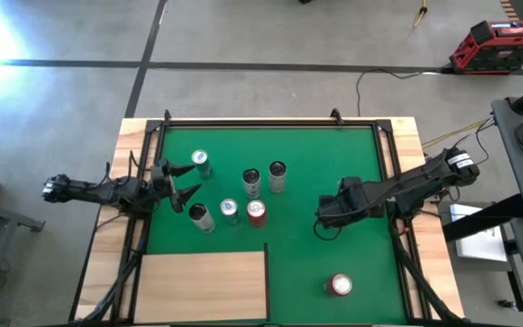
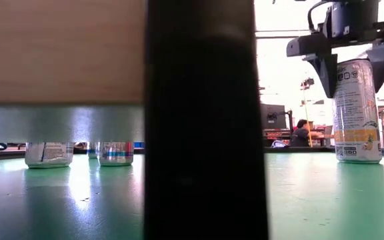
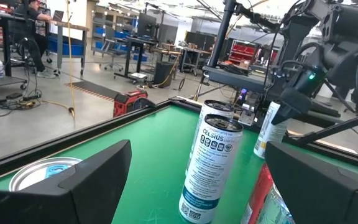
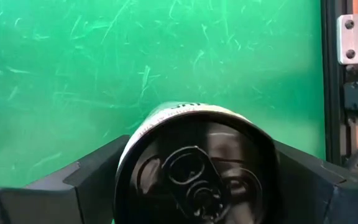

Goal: Place canned beverage on shelf
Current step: Move the bottom white and yellow soda can to the center of the table

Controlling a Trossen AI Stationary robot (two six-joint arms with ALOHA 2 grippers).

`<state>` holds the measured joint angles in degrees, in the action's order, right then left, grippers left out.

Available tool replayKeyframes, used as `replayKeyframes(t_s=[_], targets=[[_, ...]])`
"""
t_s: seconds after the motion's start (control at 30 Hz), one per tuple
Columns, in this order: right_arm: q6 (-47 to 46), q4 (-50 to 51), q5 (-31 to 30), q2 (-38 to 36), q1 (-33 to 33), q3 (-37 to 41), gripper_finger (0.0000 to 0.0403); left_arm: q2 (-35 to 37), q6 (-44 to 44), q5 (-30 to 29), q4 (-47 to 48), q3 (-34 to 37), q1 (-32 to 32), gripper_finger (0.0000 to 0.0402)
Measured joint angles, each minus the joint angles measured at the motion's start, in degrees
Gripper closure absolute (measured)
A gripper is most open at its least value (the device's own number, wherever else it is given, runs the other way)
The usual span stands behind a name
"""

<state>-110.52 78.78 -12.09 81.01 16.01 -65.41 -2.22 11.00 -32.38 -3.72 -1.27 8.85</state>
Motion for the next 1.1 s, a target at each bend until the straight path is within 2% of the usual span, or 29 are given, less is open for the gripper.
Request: replayKeyframes(t_s=[0.33,0.53,0.83,0.97,1.1], targets=[[-1.9,-1.4,0.0,-0.2,0.0,0.8,0.0085,0.0,0.0,0.0,0.0,0.0,0.0,0.0047],[-0.7,-2.7,-1.4,-0.1,0.0,0.2,0.0163,0.0,0.0,0.0,0.0,0.0,0.0,0.0047],[0.9,-7.8,-2.1,0.1,-1.7,-2.7,0.0162,0.0,0.0,0.0,0.0,0.0,0.0,0.0047],[4.8,-10.1,-5.0,1.1,-3.1,-4.5,0.0162,0.0,0.0,0.0,0.0,0.0,0.0,0.0047],[10.0,-10.2,-5.0,5.4,-4.9,-8.5,0.0162,0.0,0.0,0.0,0.0,0.0,0.0,0.0047]])
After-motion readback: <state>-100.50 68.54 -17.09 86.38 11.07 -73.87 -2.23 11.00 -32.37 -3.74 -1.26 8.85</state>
